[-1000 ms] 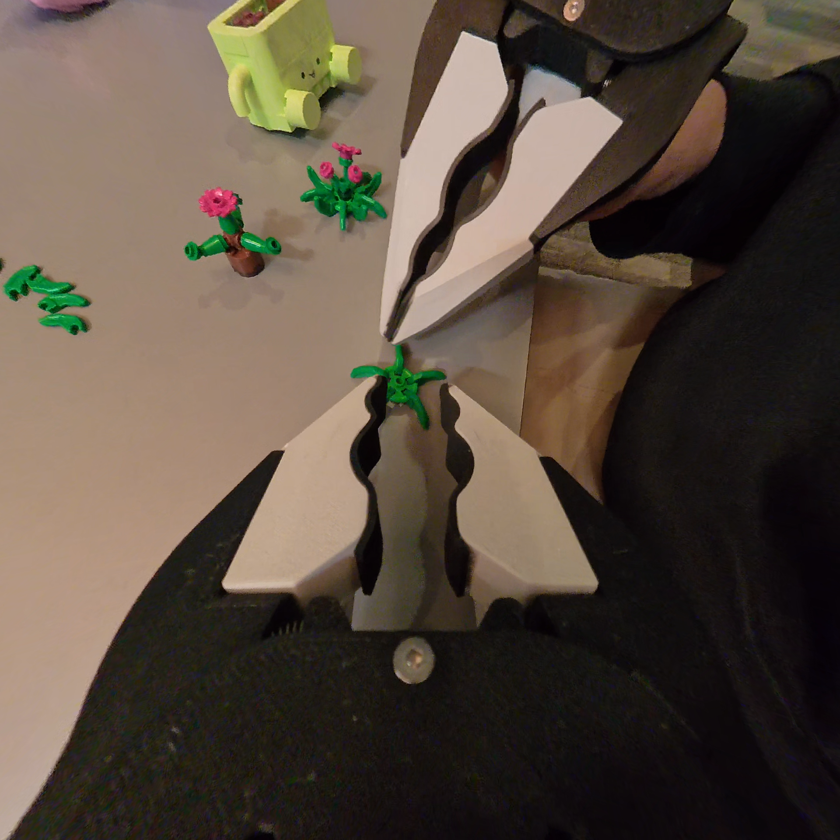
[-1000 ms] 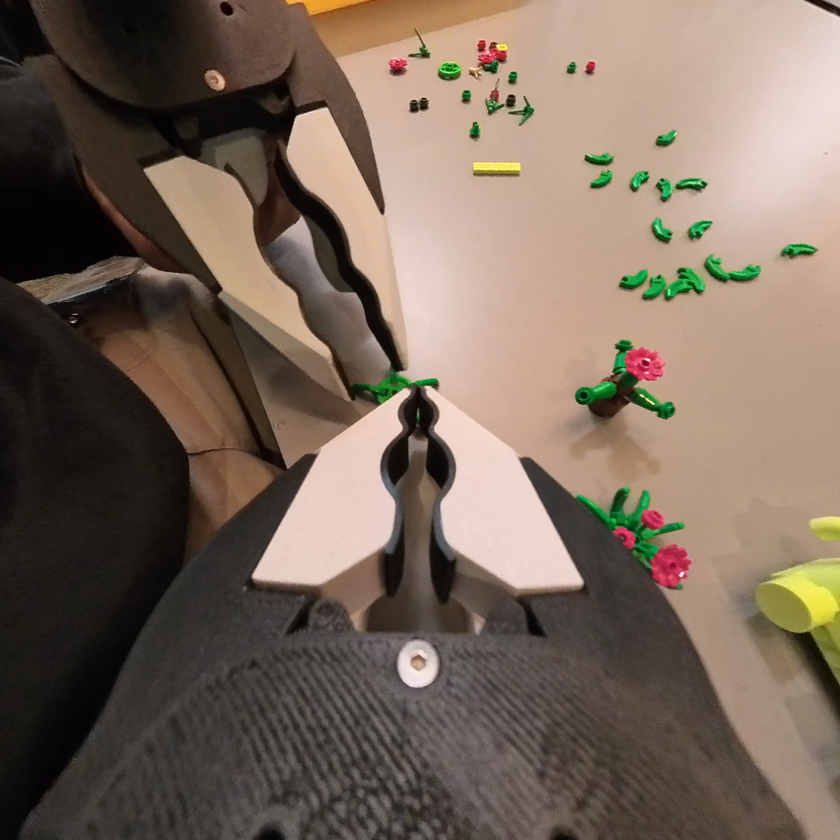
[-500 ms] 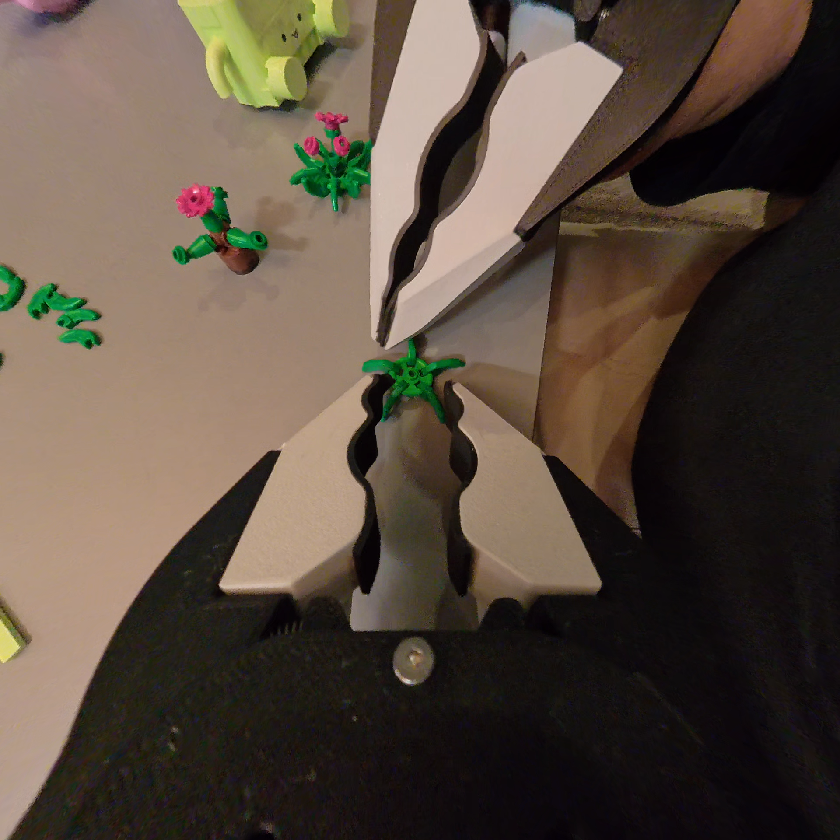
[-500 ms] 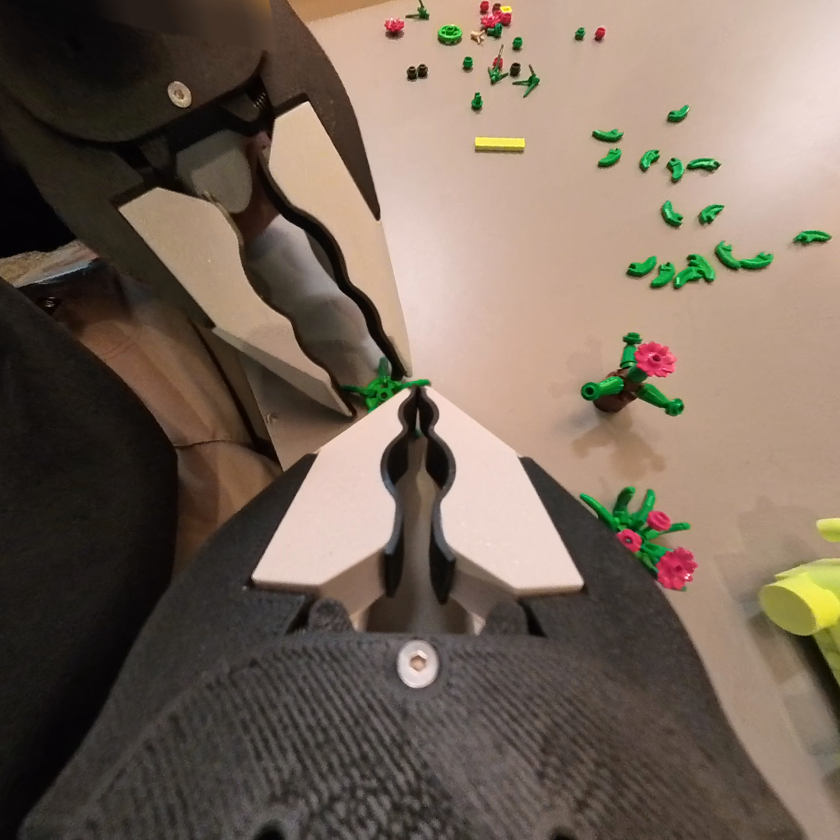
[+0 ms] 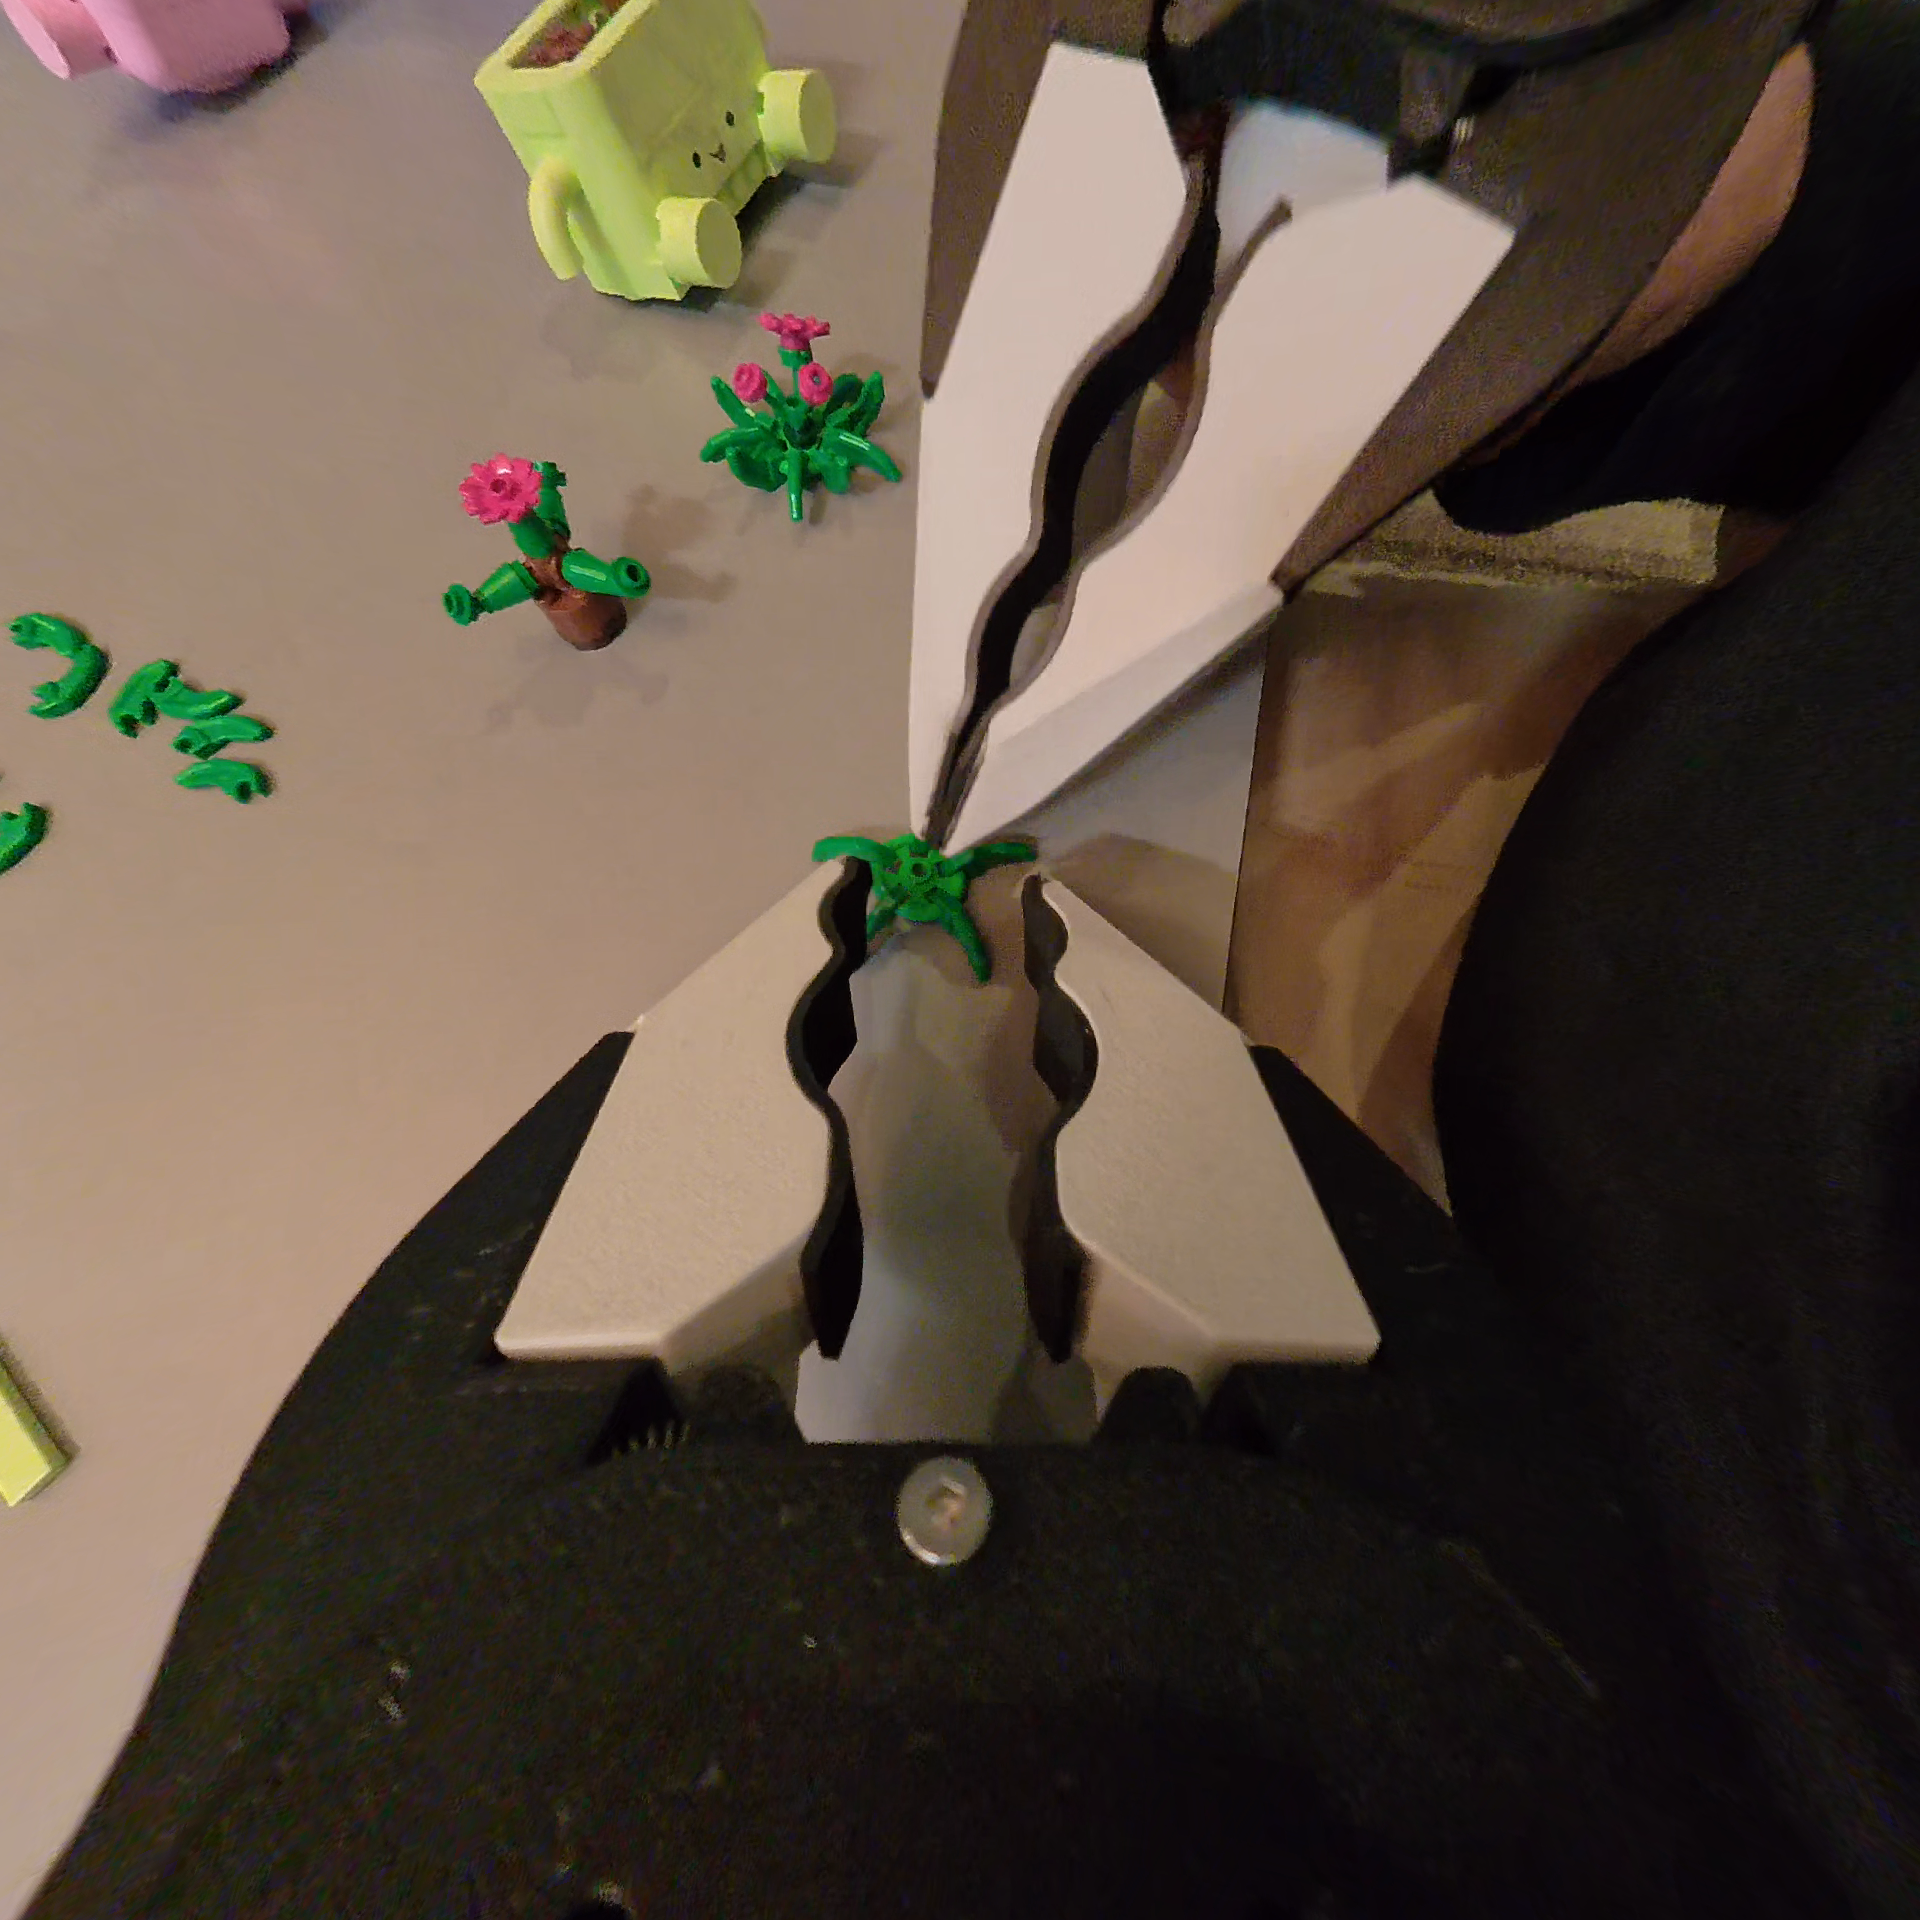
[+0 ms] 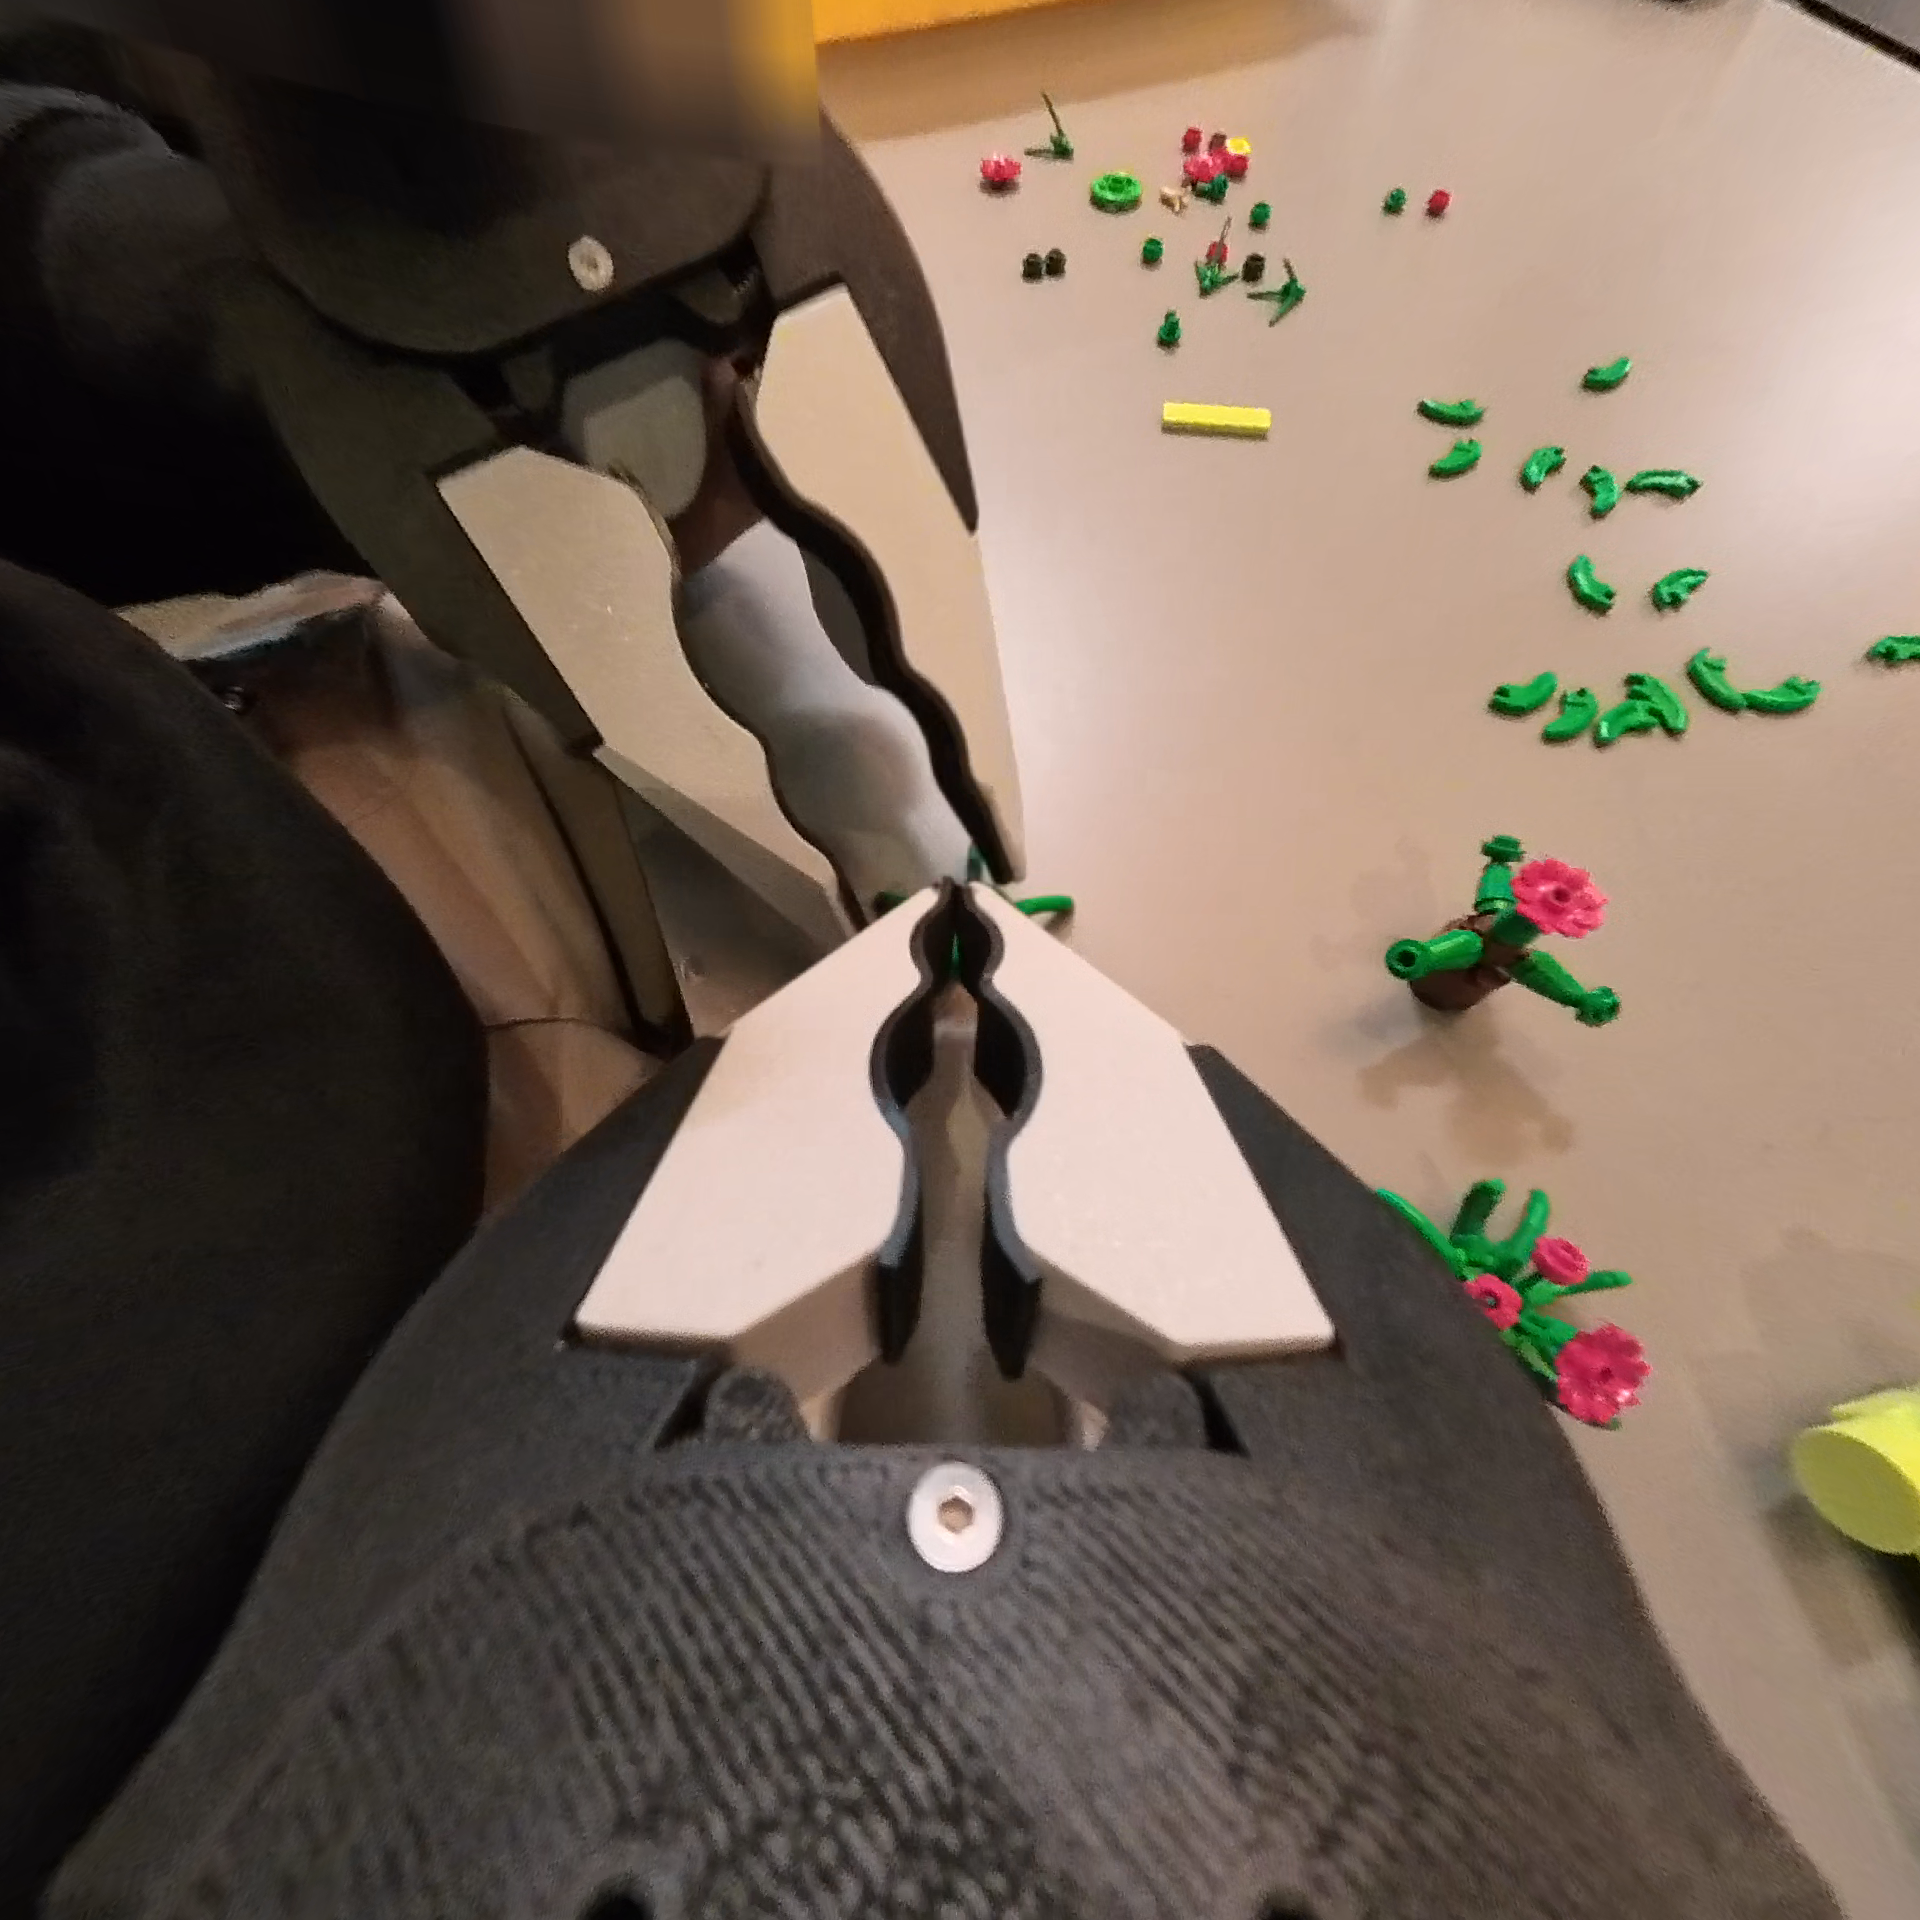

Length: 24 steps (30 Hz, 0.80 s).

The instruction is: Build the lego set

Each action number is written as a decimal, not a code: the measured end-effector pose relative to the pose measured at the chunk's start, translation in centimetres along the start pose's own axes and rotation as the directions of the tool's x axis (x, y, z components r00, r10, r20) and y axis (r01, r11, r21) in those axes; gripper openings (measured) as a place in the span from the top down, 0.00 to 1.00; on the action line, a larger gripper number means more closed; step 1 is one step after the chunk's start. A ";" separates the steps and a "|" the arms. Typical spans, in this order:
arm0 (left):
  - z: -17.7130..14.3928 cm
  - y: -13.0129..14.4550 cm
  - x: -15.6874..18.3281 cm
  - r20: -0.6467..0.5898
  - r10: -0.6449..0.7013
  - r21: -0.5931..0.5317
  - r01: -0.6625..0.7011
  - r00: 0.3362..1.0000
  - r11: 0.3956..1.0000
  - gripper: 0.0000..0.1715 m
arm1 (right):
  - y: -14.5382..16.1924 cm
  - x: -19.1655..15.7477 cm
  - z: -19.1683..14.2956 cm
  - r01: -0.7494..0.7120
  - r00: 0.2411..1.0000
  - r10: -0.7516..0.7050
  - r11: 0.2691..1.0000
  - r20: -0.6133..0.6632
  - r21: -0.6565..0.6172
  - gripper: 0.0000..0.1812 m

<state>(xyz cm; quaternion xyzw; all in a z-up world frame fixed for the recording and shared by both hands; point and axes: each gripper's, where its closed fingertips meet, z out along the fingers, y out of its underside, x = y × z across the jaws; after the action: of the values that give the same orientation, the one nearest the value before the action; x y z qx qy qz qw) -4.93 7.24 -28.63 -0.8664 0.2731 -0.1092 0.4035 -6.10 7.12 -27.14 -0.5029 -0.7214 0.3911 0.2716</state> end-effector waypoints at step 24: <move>-0.6 0.5 0.2 -0.071 -0.049 -0.002 0.049 0.996 0.999 0.81 | 0.4 -0.4 1.0 0.003 1.000 -0.002 0.999 0.012 -0.054 0.88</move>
<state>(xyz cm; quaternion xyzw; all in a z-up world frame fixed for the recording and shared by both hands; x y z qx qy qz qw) -5.24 6.47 -28.65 -0.8686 0.2658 -0.1495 0.3905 -6.49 6.53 -28.01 -0.5069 -0.7339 0.3742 0.2540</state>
